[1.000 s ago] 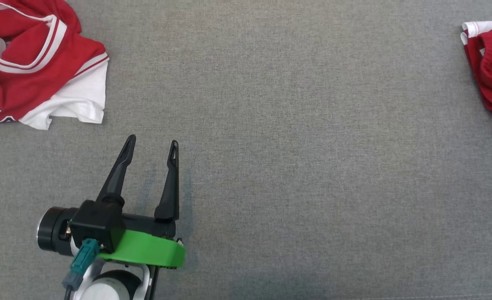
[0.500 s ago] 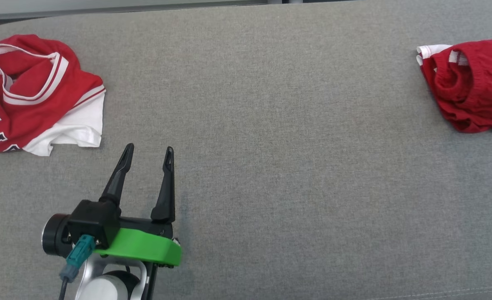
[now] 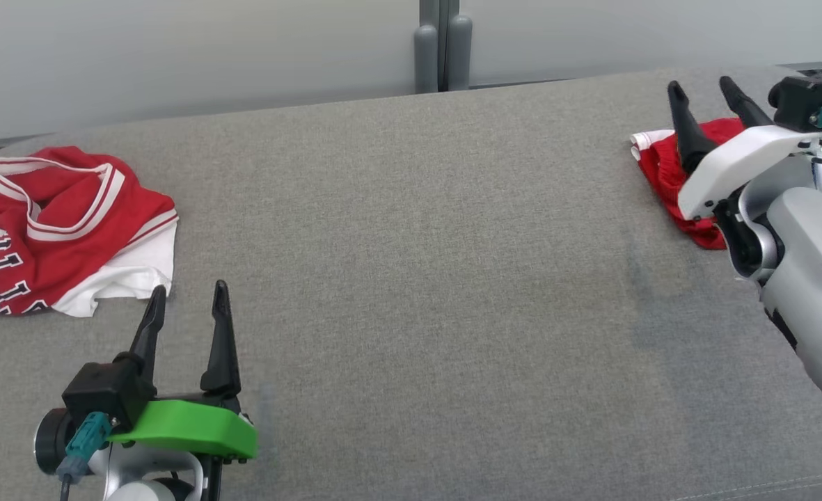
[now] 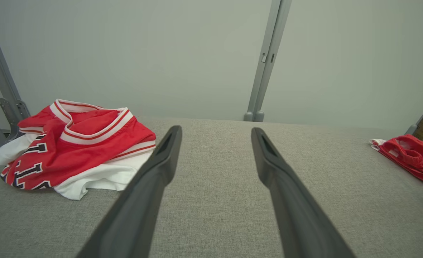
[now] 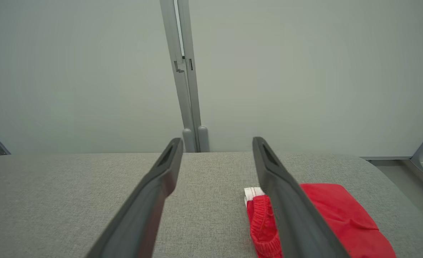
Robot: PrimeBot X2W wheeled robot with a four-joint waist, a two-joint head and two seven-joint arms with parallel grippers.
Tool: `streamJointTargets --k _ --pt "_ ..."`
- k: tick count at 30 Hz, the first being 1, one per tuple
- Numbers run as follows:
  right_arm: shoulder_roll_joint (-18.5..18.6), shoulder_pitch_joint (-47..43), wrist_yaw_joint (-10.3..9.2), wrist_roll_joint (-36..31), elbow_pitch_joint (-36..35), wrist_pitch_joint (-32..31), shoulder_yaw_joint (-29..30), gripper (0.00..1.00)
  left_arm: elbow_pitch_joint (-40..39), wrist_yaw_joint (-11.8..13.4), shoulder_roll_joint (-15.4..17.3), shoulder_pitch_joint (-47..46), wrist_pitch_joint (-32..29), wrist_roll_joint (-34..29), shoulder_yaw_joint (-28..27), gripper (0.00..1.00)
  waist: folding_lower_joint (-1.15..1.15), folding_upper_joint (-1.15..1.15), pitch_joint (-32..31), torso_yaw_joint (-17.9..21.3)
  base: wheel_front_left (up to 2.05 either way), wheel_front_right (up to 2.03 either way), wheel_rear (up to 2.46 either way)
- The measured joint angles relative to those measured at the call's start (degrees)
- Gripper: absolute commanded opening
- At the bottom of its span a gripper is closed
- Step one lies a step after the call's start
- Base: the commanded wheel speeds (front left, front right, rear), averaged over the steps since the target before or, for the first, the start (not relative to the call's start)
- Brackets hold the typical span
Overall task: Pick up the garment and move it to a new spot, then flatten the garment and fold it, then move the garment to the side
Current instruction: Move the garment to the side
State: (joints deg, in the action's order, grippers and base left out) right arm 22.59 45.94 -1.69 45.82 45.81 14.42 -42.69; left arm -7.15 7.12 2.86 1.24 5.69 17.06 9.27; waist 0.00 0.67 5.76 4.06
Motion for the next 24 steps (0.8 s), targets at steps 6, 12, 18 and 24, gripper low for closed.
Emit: streamJointTargets --k 6,12,18,24 --pt "-2.7 -3.7 -2.55 -2.3 -8.0 0.0 3.6 1.0 1.9 0.0 -0.1 1.4 1.3 0.1 -2.0 1.0 0.0 0.0 -2.8 0.8 0.0 0.0 0.0" --pt "-5.5 -10.1 -3.99 -6.1 -13.9 0.0 3.5 1.0 3.1 0.0 -0.1 2.2 2.6 0.3 -3.7 1.0 0.0 0.0 -4.5 1.7 0.0 0.0 0.0" --pt "-6.0 -15.5 -5.03 -9.1 -19.4 0.0 6.5 1.0 3.5 0.0 -0.1 2.5 3.5 0.3 -3.6 1.0 0.0 0.0 -5.2 2.2 0.0 0.0 0.0" --pt "-6.9 -22.3 -5.43 -11.7 -23.9 0.0 8.9 1.0 4.9 0.0 -0.1 4.4 4.5 0.3 -4.0 1.0 0.0 0.0 -5.5 2.1 0.0 0.0 0.0"
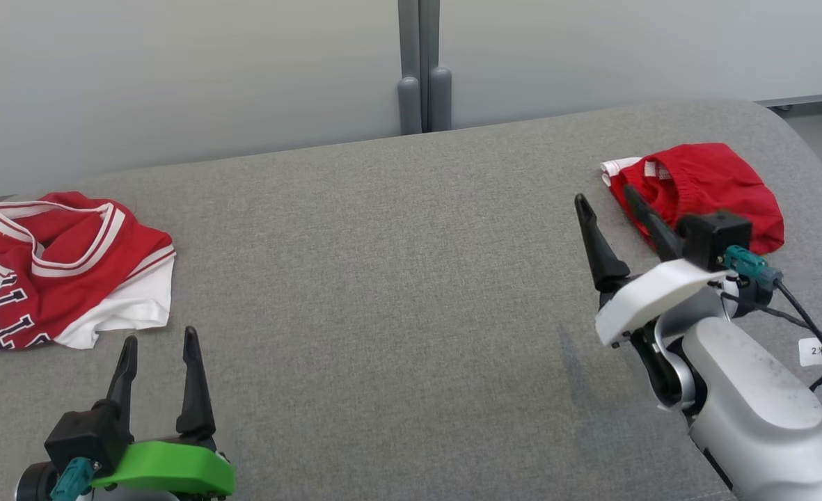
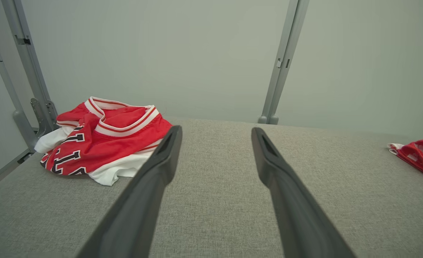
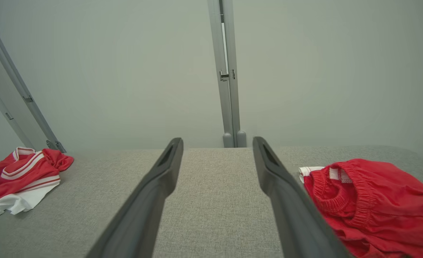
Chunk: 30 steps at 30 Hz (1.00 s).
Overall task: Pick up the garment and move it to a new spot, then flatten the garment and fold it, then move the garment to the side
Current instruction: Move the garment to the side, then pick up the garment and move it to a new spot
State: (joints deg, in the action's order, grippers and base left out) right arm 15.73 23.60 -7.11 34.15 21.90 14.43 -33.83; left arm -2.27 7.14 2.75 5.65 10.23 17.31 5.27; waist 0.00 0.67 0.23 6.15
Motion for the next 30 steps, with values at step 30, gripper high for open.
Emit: streamJointTargets --k 30 --pt "-6.3 -16.9 -0.08 -9.4 -9.1 0.0 9.4 1.0 1.5 0.0 0.0 2.8 2.4 2.1 0.3 1.0 0.0 0.0 -1.0 -2.0 0.0 0.0 0.0"
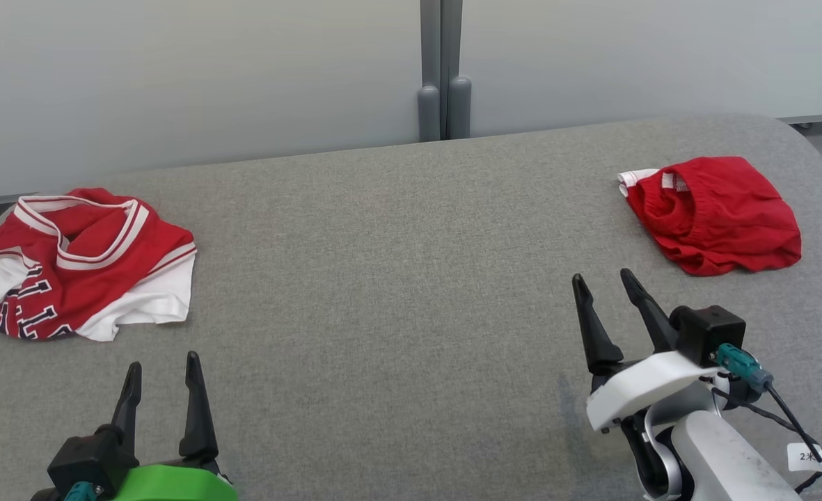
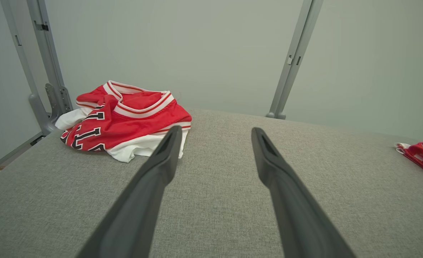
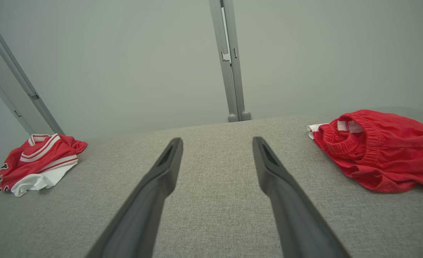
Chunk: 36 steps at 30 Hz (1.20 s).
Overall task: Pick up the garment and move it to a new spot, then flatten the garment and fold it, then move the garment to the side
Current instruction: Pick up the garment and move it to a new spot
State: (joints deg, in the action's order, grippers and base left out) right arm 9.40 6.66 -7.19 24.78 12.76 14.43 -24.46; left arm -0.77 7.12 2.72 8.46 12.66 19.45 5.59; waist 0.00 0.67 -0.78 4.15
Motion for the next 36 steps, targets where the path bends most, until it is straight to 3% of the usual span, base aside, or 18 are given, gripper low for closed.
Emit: streamJointTargets --k 36 --pt "-2.0 -3.8 -0.03 -3.7 -1.7 0.0 1.9 1.0 2.2 0.0 0.0 0.4 1.0 0.6 0.3 1.0 0.0 0.0 -0.6 -0.9 0.0 0.0 0.0"
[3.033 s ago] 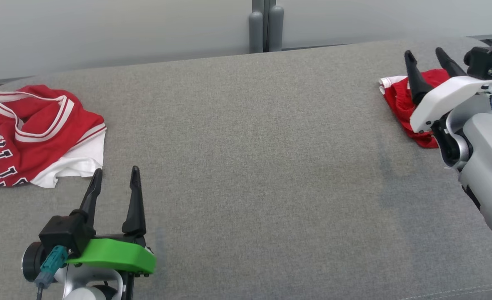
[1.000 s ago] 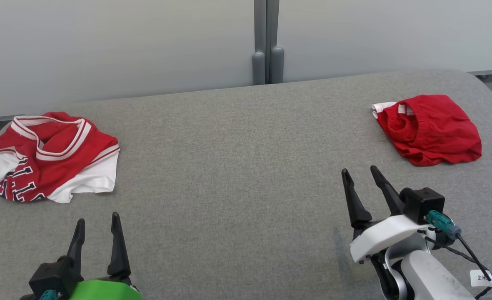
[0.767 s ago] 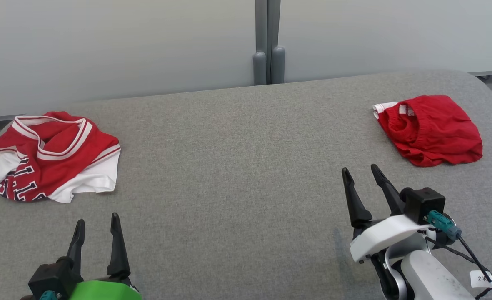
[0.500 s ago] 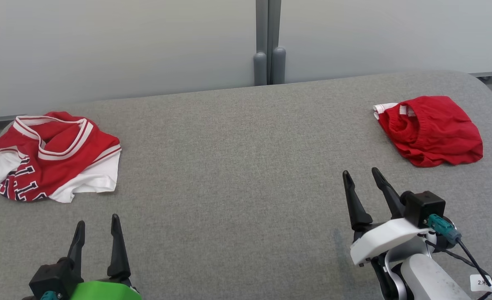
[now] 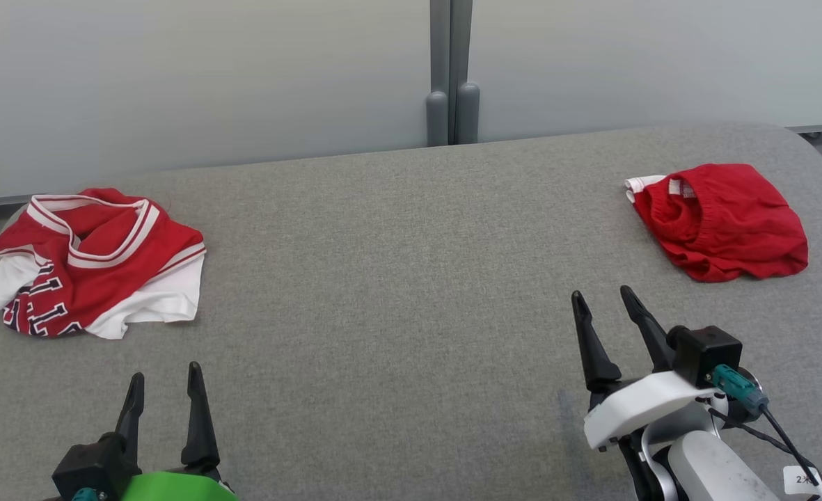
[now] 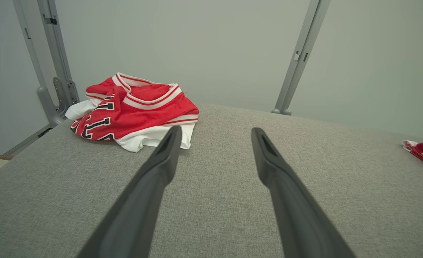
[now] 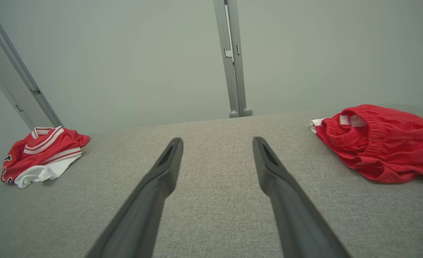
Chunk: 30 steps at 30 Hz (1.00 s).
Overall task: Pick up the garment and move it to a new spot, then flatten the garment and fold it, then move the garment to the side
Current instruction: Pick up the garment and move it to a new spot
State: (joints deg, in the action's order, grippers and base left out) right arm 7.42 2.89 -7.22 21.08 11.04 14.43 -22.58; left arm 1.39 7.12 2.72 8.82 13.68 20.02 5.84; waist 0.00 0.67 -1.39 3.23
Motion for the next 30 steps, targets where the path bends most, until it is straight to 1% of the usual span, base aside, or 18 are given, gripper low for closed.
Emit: streamJointTargets --k 12,15,30 --pt "-0.1 -1.2 0.0 -0.5 -0.1 0.0 0.2 1.0 0.7 0.0 0.0 0.0 0.1 0.3 0.5 1.0 0.0 0.0 -0.5 -0.6 0.0 0.0 0.0" --pt "-0.1 -1.2 0.01 -0.5 -0.2 0.0 0.8 1.0 1.1 0.0 0.0 0.0 0.1 0.3 1.6 1.0 0.0 0.0 -0.6 -1.0 0.0 0.0 0.0" --pt "-0.2 -2.3 0.08 -1.0 -0.9 0.0 1.5 1.0 1.8 0.0 0.0 -0.1 0.2 0.2 2.1 1.0 0.0 0.0 -0.9 -5.6 0.0 0.0 0.0"
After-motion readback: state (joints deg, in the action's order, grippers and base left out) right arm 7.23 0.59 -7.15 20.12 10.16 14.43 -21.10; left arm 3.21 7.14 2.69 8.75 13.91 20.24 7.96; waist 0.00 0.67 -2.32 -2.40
